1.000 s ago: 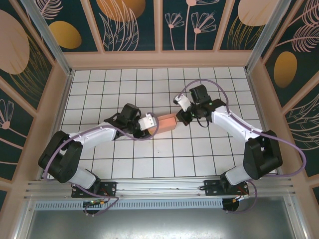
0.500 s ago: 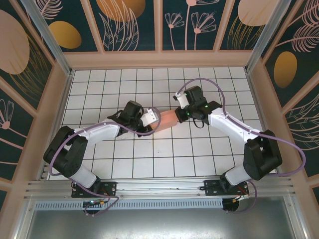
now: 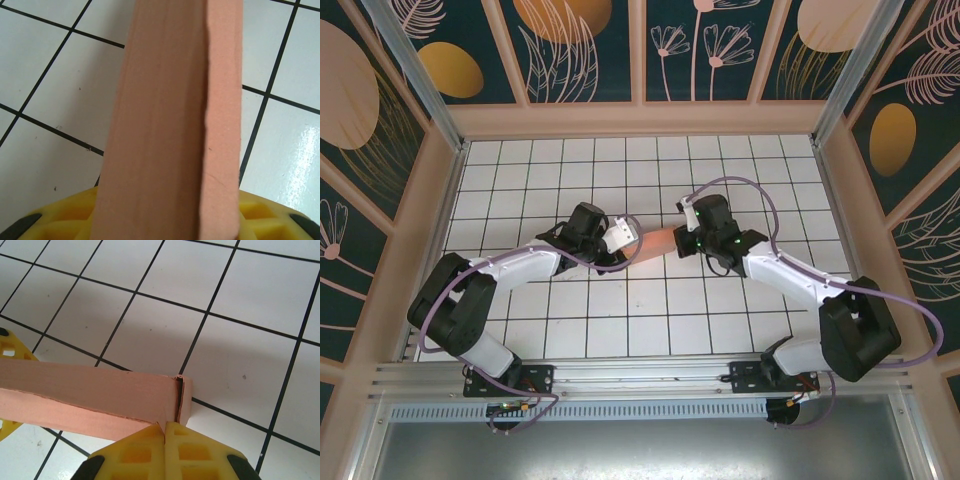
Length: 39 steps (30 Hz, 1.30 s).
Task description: Fold the paper box
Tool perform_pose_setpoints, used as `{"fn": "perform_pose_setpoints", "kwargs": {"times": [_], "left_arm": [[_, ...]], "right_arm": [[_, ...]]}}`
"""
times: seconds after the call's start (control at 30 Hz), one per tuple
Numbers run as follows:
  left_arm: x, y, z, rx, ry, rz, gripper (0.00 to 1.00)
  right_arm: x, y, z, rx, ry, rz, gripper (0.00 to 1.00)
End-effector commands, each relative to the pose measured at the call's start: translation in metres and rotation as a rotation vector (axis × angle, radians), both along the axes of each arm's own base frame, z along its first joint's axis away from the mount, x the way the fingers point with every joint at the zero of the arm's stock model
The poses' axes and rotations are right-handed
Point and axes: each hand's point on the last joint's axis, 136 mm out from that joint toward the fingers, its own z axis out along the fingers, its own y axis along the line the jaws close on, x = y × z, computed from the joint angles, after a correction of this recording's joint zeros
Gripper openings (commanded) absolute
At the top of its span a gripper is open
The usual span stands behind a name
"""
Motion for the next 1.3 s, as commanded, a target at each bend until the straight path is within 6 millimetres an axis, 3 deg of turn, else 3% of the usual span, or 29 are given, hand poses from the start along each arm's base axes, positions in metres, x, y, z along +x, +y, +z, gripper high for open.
{"fn": "perform_pose_setpoints", "kwargs": {"times": [0.0, 0.33, 0.57, 0.7, 0.93, 1.27], "left_arm": [[0.014, 0.001, 0.001, -0.021, -0.024, 0.064, 0.30], [0.018, -0.002, 0.016, -0.076, -0.042, 0.099, 0.48], [0.019, 0.003, 0.032, -0.115, -0.092, 0.139, 0.76], [0.016, 0.010, 0.042, -0.141, -0.108, 0.177, 0.86], [0.007, 0.023, 0.059, -0.181, -0.104, 0.249, 0.84], [0.013, 0.023, 0.075, -0.207, 0.037, 0.381, 0.66]], "right_arm": [[-0.011, -0.001, -0.016, -0.006, 0.017, 0.001, 0.00], [0.003, 0.003, 0.003, -0.006, 0.036, -0.042, 0.00], [0.006, 0.002, 0.004, -0.024, 0.059, -0.070, 0.00], [0.008, 0.002, 0.000, -0.033, 0.073, -0.076, 0.00], [0.012, 0.004, 0.000, -0.038, 0.086, -0.086, 0.00], [0.018, 0.005, -0.004, -0.046, 0.123, -0.089, 0.00]]}}
